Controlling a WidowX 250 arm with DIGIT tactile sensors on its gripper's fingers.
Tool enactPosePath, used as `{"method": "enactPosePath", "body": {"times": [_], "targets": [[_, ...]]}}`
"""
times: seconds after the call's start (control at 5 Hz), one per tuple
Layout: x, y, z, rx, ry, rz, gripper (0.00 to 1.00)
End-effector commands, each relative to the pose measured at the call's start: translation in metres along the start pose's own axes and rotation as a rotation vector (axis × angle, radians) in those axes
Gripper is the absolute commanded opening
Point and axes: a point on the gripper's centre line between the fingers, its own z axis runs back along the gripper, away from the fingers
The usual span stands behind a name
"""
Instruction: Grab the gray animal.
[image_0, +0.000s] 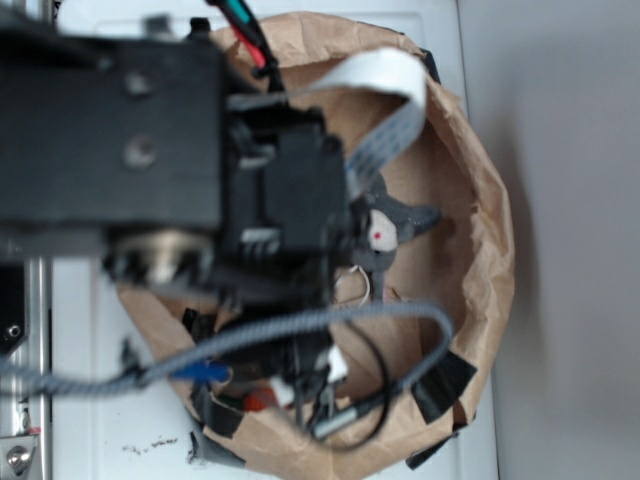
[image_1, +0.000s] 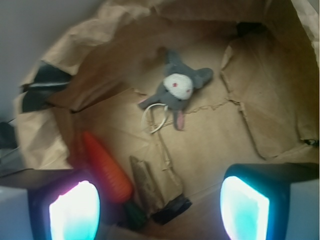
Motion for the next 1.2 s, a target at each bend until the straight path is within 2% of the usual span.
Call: {"method": "enactPosePath", "body": {"times": [0.0, 0.2, 0.4, 0.6, 0.8, 1.0], "targets": [[0.010, -0.003, 0.014, -0.023, -0.052, -0.002, 1.00], [0.010, -0.003, 0.014, -0.023, -0.052, -0.002, 1.00], [0.020, 0.004, -0.011, -0.027, -0.063, 0.026, 1.00], [0.025, 0.009, -0.036, -0.025, -0.116, 0.057, 1.00], [0.039, 0.010, -0.058, -0.016, -0.101, 0.087, 1.00], [0.054, 0.007, -0.078, 0.025, -0.099, 0.136, 1.00]]}}
